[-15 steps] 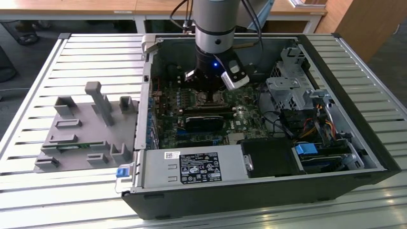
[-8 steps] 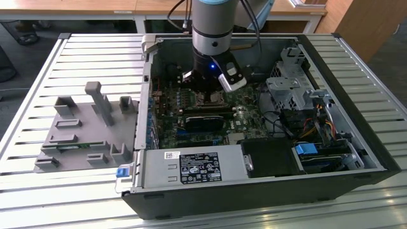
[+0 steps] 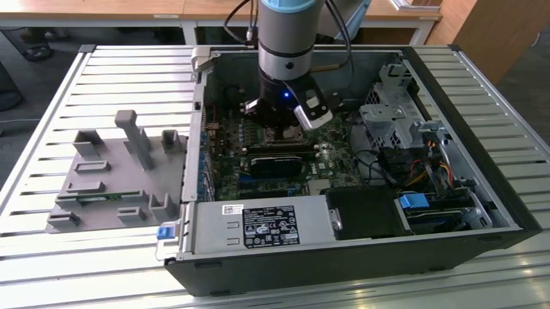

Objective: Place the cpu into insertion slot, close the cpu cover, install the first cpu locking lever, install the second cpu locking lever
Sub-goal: 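Install the second cpu locking lever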

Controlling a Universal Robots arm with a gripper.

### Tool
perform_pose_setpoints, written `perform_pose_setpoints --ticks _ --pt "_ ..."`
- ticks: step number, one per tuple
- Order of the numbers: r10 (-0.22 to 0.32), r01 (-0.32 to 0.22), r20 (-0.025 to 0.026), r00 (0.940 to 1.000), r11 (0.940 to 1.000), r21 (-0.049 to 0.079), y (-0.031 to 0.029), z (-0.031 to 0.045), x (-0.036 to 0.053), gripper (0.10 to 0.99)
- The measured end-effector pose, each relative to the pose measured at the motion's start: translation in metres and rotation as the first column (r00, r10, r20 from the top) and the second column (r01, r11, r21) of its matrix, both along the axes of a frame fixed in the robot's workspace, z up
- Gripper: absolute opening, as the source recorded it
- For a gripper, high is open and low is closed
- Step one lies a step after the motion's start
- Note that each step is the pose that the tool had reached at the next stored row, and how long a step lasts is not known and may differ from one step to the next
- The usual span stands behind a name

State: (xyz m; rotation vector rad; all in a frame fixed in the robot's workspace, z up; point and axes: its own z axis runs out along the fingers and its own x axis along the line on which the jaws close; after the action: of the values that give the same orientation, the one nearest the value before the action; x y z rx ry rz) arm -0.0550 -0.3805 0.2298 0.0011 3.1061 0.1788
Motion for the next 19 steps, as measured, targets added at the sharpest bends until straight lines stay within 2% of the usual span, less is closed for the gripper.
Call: perform_pose_setpoints --ticks 3,8,9,12,13,19 --pt "0.000 0.000 0.0001 1.0000 1.0000 0.003 -0.0005 -0.0011 -0.0040 0.106" --pt "0.000 0.000 0.0000 1.0000 1.0000 0.008 -0.0006 -0.0076 -0.0048 0.106" --pt "0.000 0.000 -0.0002 1.0000 0.9999 0.012 -0.0007 -0.0085 -0.0049 0.106" --pt "0.000 0.000 0.0001 1.0000 0.9992 0.041 -0.0031 -0.0097 -0.0050 0.106" --pt "0.000 0.000 0.0001 1.0000 0.9989 0.047 -0.0045 -0.0100 -0.0055 0.106" --pt "0.000 0.000 0.0000 1.0000 0.9988 0.050 -0.0091 -0.0118 -0.0109 0.106"
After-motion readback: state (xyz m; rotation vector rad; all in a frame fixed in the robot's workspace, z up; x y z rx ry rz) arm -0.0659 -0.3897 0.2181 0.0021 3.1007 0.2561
